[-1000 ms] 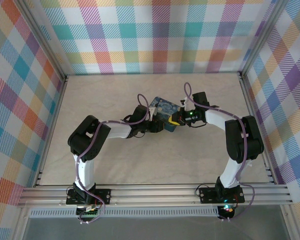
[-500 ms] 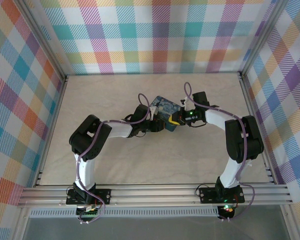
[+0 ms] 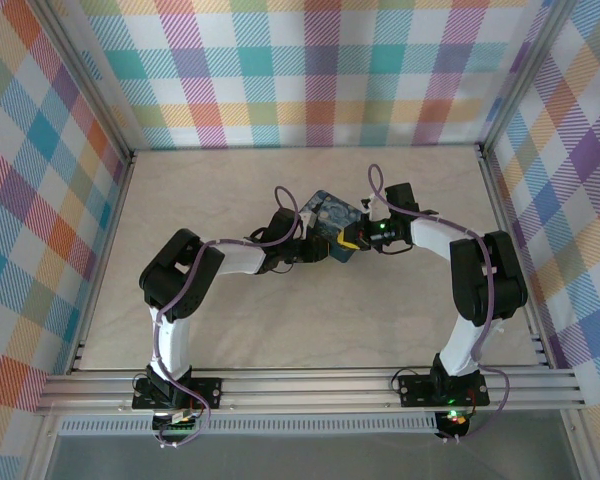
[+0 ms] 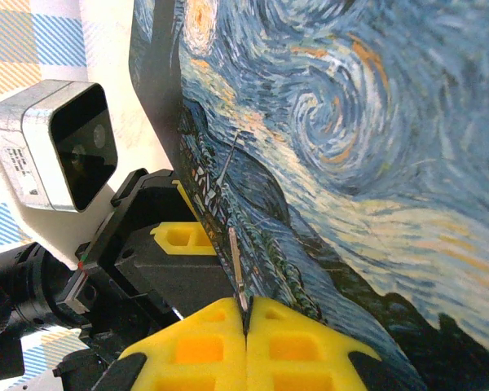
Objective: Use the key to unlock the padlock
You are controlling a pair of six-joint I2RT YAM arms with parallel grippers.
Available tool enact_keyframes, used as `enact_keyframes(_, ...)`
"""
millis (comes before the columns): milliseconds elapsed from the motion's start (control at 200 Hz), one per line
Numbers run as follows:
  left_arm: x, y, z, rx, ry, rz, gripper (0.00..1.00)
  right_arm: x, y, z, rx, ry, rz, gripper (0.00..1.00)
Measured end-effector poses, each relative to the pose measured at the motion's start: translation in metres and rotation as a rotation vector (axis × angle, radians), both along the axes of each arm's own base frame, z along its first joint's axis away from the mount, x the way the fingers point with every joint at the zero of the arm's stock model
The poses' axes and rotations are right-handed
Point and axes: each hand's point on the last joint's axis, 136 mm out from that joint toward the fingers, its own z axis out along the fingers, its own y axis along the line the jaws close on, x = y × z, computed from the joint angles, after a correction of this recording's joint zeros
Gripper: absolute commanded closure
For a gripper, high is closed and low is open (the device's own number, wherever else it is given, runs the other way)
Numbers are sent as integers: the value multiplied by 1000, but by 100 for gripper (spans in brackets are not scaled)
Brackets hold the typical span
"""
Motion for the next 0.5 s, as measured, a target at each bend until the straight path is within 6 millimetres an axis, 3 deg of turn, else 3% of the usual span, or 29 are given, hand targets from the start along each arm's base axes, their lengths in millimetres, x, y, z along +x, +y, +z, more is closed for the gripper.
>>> enact_keyframes(500,3,-2,0,-39,40,49,72,1,0,0,-3,-5,-3,100)
